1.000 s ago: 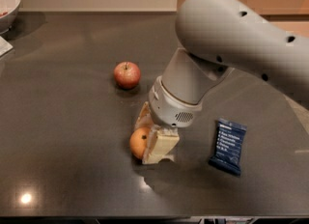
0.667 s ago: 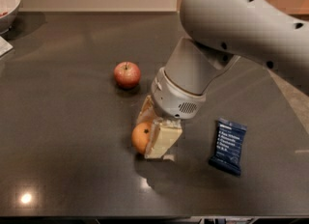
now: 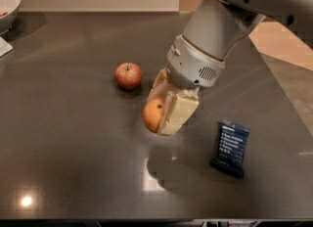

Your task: Pick orange

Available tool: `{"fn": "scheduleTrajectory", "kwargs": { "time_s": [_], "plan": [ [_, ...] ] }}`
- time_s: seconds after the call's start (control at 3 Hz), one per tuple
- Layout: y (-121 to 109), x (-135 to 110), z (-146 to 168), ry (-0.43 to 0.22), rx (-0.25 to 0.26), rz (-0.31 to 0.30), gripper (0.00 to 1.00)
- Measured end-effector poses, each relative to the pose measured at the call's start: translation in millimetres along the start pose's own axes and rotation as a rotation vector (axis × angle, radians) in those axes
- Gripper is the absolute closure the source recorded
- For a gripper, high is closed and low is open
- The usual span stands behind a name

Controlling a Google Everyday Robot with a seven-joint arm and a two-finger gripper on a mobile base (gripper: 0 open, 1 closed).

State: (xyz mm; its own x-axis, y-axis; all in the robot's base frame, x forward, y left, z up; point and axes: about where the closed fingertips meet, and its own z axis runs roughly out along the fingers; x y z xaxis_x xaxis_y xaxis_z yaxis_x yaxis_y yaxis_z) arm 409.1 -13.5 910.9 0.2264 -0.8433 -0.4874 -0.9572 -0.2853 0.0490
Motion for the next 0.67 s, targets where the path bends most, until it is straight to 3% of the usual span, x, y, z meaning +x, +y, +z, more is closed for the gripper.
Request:
{"fn": "scheduleTrajectory", "kwargs": {
  "time_s": [0.33,0.67],
  "plan": [
    [-18.9,-9.6,-46.7,-0.056,0.065,-0.030,1.00],
    [-19.4,-10.0,-46.8,-0.056,0.067,-0.030,1.00]
  ]
}}
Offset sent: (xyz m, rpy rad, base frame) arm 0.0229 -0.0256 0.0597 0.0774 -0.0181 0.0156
